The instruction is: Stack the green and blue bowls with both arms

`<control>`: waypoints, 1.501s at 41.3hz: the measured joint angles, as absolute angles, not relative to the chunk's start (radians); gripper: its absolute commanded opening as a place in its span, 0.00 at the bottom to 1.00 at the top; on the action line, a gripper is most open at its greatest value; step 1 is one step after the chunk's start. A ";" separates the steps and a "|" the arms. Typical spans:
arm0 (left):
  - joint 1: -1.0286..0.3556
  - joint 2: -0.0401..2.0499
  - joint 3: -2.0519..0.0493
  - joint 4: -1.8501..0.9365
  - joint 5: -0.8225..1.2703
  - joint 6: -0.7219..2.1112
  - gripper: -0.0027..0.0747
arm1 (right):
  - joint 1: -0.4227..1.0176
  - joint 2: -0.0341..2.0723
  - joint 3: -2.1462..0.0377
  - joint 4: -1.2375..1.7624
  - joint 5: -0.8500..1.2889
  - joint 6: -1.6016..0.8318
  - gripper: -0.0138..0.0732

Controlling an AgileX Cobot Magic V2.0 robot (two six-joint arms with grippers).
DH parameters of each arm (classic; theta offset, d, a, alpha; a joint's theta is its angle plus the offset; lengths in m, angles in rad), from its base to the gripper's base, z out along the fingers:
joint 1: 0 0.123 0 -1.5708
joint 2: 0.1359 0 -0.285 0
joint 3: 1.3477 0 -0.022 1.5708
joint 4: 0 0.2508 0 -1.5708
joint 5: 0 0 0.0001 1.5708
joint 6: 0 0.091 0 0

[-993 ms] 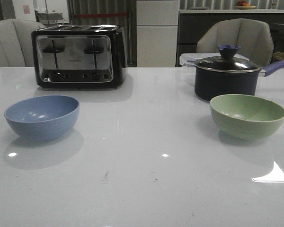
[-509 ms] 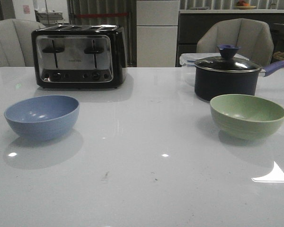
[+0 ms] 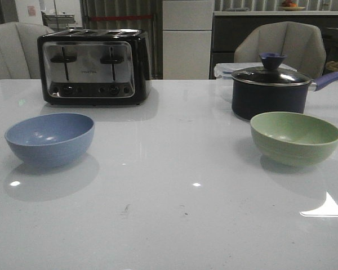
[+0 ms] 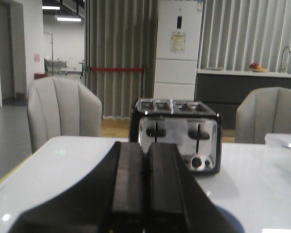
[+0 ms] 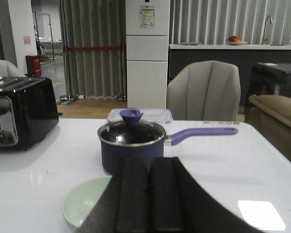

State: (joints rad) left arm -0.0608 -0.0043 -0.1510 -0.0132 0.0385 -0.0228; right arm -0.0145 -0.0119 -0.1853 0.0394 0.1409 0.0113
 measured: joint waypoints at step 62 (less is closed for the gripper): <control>-0.061 0.638 -0.653 -0.011 0.674 0.043 0.73 | -0.015 0.864 -0.652 0.037 0.650 0.011 0.76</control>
